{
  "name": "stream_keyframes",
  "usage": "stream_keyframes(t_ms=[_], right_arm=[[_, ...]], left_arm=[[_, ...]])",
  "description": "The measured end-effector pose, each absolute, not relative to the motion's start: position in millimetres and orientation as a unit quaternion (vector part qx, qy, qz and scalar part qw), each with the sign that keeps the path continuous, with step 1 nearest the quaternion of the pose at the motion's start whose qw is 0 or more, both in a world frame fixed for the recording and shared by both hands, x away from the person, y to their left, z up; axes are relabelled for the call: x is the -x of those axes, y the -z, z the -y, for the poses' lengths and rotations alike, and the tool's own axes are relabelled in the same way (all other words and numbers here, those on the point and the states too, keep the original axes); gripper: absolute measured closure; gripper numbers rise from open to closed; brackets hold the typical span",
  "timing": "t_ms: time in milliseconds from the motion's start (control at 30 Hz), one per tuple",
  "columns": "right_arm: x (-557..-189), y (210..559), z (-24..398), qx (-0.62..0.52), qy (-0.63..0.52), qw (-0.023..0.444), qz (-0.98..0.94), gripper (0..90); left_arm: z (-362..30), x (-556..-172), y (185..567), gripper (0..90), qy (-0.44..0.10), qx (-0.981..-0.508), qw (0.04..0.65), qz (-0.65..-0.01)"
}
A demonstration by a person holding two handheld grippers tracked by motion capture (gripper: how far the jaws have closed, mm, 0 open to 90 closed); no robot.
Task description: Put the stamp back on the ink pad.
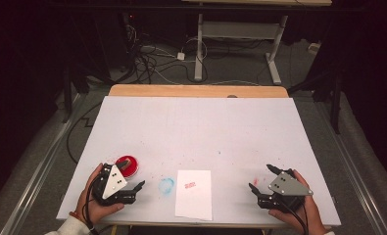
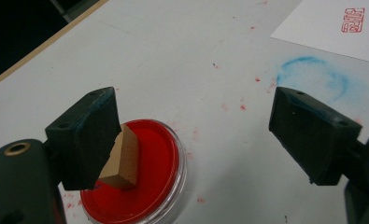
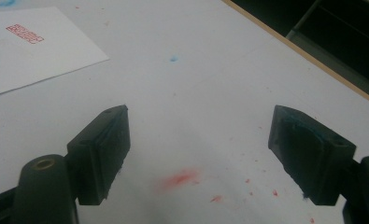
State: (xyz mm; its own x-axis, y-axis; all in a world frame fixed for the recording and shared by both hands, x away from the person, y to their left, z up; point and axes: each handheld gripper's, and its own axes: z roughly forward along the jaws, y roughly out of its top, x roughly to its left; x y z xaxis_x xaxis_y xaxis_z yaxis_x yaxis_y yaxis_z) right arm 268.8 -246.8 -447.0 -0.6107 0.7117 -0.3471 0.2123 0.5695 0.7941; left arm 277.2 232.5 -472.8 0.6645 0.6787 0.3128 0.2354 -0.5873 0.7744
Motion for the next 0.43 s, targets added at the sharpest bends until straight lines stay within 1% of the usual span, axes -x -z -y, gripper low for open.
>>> stream_keyframes(t_ms=[433], right_arm=[[-271.0, 449.1, 248.3, -0.285, -0.369, 0.334, -0.819, 21.3]], left_arm=[[-230.7, -279.4, 472.9, 15.9, -0.303, -0.839, 0.36, -0.275]])
